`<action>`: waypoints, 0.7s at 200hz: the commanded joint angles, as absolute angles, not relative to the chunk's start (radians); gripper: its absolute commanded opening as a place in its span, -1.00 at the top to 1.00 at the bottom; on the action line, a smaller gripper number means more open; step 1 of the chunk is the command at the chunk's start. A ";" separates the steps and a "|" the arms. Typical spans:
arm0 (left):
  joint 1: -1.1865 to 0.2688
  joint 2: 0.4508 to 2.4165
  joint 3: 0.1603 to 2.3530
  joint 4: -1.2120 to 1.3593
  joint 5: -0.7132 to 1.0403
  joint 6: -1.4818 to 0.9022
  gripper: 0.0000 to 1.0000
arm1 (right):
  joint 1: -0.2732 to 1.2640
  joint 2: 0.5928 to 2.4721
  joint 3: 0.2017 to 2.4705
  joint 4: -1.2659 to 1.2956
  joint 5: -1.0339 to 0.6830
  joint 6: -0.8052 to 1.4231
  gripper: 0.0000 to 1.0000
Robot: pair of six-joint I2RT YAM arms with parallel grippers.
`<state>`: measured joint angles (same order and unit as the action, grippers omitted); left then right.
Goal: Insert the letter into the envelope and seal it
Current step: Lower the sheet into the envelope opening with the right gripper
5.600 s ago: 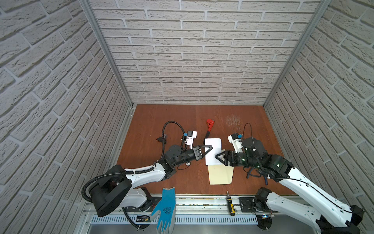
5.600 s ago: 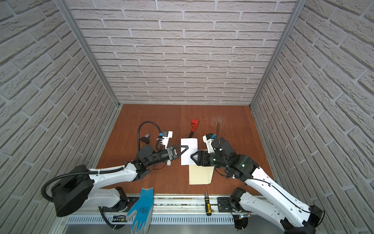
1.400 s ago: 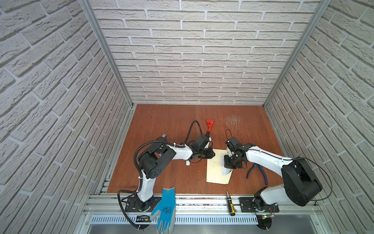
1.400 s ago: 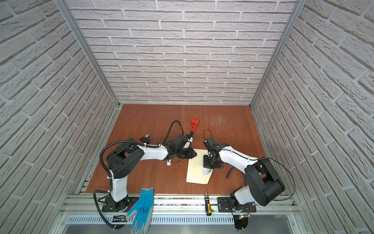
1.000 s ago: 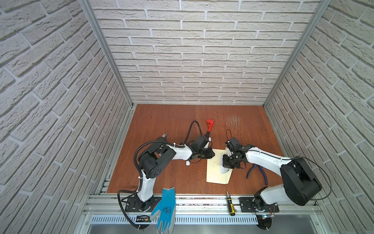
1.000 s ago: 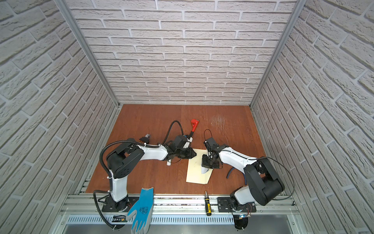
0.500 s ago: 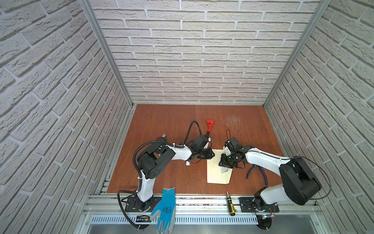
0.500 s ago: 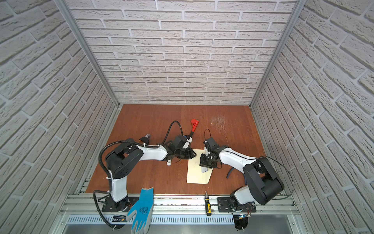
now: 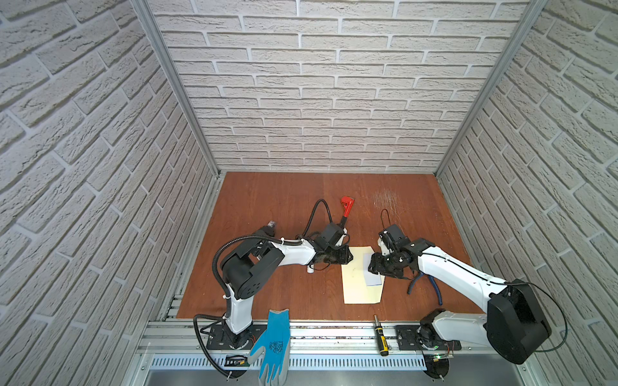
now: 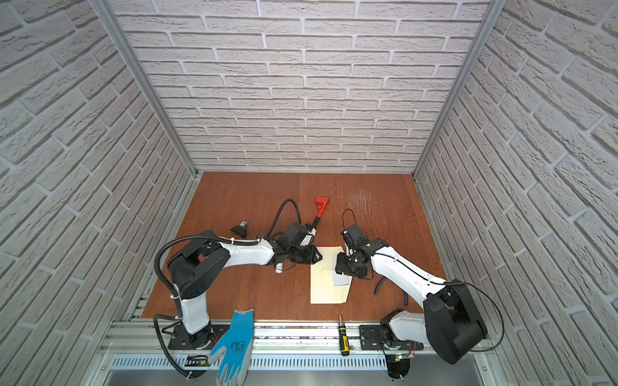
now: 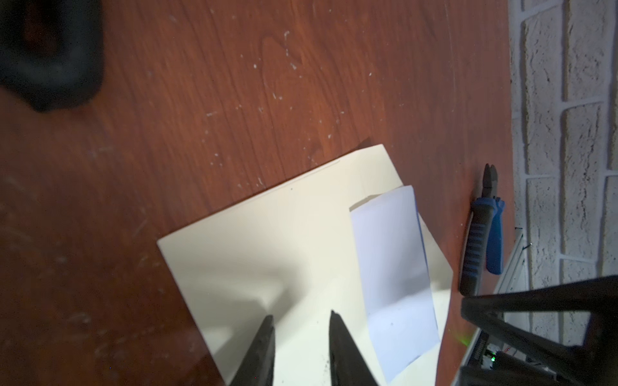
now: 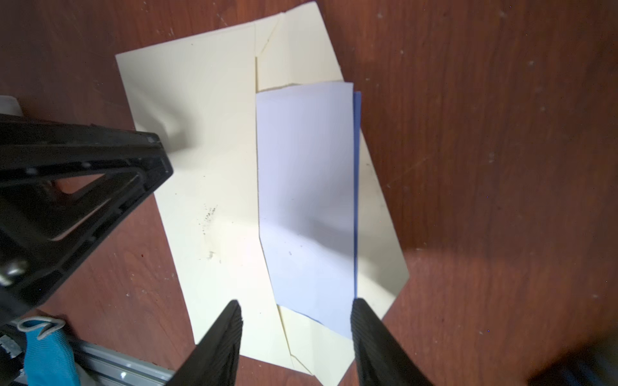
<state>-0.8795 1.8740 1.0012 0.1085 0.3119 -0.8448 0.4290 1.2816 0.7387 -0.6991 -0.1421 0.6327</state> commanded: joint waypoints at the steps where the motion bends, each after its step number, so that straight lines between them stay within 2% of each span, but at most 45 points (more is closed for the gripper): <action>1: -0.897 1.818 0.985 0.102 0.293 -0.827 0.29 | 0.426 1.291 0.753 -0.717 -0.119 0.616 -0.06; 25: -0.910 1.797 0.978 0.086 0.284 -0.826 0.20 | 0.426 1.314 0.763 -0.712 -0.114 0.615 -0.05; 140: -0.918 1.738 0.861 0.079 0.250 -0.841 0.14 | 0.426 1.450 0.832 -0.724 -0.079 0.571 -0.09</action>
<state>-0.9150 1.7763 0.8902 0.0807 0.2733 -0.8413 0.4290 1.4338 0.8104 -0.7155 -0.1013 0.5900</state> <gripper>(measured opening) 0.415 0.540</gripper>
